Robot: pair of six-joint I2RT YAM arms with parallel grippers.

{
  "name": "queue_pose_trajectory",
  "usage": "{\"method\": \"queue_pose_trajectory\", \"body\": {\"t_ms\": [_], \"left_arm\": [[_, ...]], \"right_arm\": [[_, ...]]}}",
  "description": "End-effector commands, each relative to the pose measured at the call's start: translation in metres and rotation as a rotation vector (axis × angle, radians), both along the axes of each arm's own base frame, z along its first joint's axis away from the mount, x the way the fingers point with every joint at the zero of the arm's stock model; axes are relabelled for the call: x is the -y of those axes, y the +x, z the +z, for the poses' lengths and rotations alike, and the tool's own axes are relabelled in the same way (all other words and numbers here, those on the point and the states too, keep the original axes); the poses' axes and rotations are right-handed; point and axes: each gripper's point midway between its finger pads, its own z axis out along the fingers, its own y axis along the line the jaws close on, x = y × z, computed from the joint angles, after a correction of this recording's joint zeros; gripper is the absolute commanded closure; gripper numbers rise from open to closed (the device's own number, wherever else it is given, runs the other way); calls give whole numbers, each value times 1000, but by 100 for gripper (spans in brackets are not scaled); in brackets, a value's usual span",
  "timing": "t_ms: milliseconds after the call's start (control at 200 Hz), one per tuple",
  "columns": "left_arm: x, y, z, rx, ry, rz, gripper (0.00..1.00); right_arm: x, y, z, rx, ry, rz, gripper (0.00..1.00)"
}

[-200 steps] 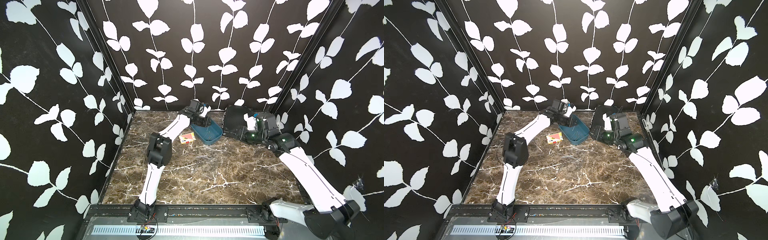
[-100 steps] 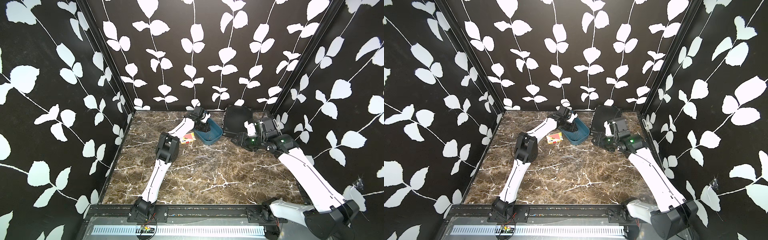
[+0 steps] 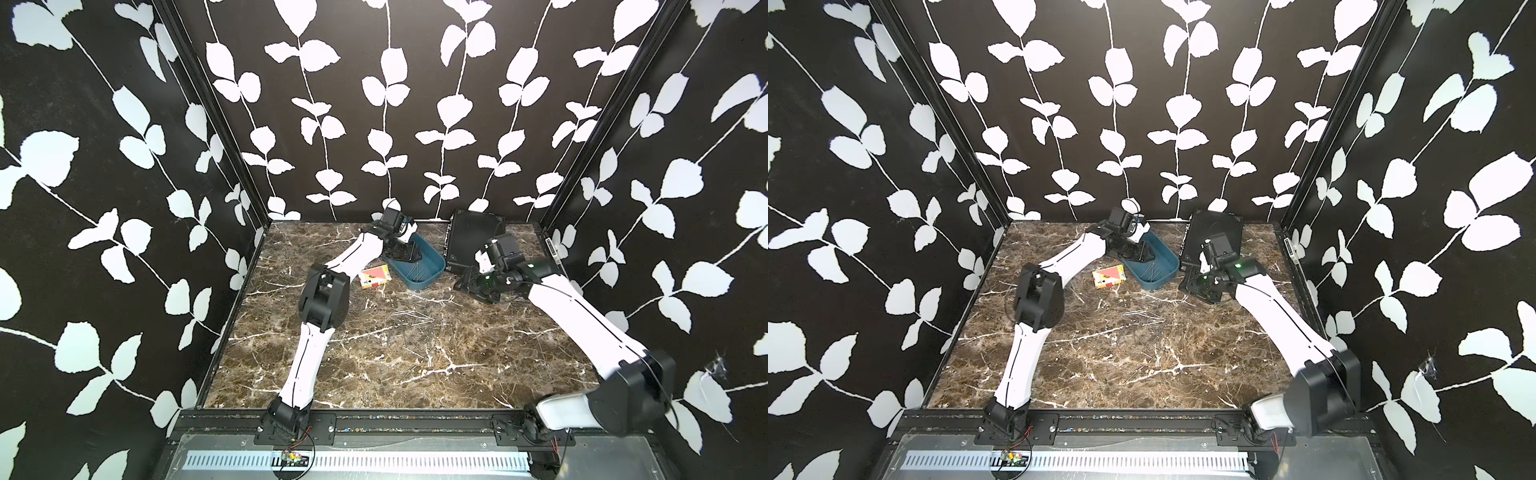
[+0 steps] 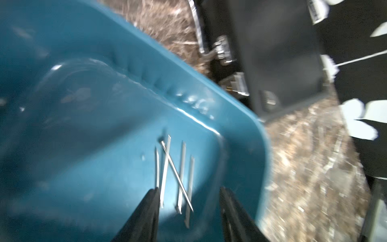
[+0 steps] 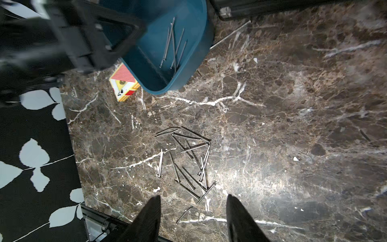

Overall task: Put the nails on the desktop into the storage box
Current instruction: Place the nail in the storage box, then pick up the nail from the center of the board.

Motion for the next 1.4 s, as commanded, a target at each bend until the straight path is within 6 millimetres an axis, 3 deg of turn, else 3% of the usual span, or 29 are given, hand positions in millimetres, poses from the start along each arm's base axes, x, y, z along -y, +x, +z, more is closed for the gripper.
{"method": "queue_pose_trajectory", "body": {"t_ms": [0, 155, 370, 460, 560, 725, 870, 1220, 1395], "left_arm": [[-19, -29, 66, 57, -44, 4, 51], [-65, -90, 49, 4, 62, 26, 50], [-118, -170, 12, -131, 135, 102, 48], [-130, -197, 3, -163, 134, 126, 49], [-136, -226, -2, -158, 178, 112, 50], [-122, -275, -19, -129, 283, 7, 50], [-101, -303, -38, -83, 332, -51, 50], [-42, -332, -74, 29, 520, -219, 49], [-32, -333, -81, 31, 535, -232, 50]], "right_arm": [[-7, -7, -15, -34, -20, 64, 48], [-21, -30, -45, -59, -111, 254, 50], [-64, -75, -70, -71, -177, 565, 51], [-69, -82, -78, -86, -173, 559, 51], [-60, -78, -84, -81, -177, 469, 51], [-37, -64, -84, -103, -58, 257, 51], [-26, -55, -78, -106, 41, 169, 51], [-22, -62, -77, -119, 106, 192, 50], [-15, -69, -75, -105, 109, 187, 50]]}}
